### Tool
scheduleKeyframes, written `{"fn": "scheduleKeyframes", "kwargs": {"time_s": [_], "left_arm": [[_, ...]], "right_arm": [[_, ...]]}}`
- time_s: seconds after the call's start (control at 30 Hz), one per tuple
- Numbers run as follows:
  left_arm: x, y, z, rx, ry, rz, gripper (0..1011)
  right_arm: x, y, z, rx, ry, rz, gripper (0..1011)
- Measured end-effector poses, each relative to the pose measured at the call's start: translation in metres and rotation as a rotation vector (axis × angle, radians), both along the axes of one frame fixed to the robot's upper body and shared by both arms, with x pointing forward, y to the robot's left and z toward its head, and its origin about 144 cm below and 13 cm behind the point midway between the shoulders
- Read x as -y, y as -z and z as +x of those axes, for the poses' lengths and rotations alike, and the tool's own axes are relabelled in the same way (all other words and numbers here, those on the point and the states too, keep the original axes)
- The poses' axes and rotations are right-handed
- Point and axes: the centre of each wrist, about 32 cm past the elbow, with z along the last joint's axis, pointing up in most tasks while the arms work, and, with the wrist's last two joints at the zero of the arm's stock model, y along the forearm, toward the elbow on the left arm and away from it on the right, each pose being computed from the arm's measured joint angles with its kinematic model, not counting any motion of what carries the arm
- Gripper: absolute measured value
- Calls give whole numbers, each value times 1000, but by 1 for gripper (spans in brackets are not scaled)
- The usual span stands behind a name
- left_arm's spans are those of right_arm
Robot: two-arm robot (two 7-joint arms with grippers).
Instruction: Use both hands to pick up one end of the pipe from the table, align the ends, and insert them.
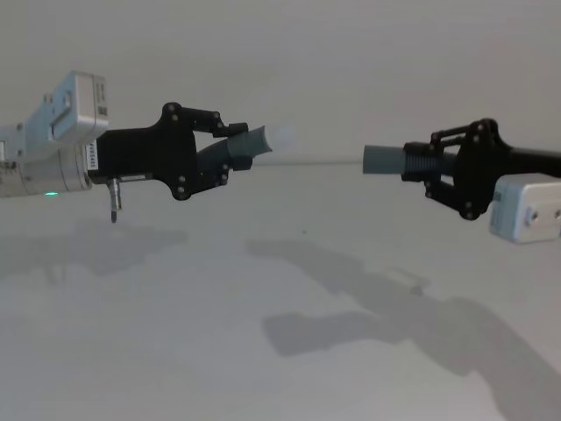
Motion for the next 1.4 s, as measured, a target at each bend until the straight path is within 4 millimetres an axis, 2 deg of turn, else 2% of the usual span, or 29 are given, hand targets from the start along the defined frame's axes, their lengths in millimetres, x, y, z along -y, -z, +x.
{"fn": "scheduleKeyframes", "kwargs": {"time_s": [0.5,1.4], "left_arm": [[0,0,0,0,0,0,339],[0,0,0,0,0,0,336]], "right_arm": [[-9,-32,-3,82,-60,-87,252],[-41,-45,2,82,-66,-169,252]]}}
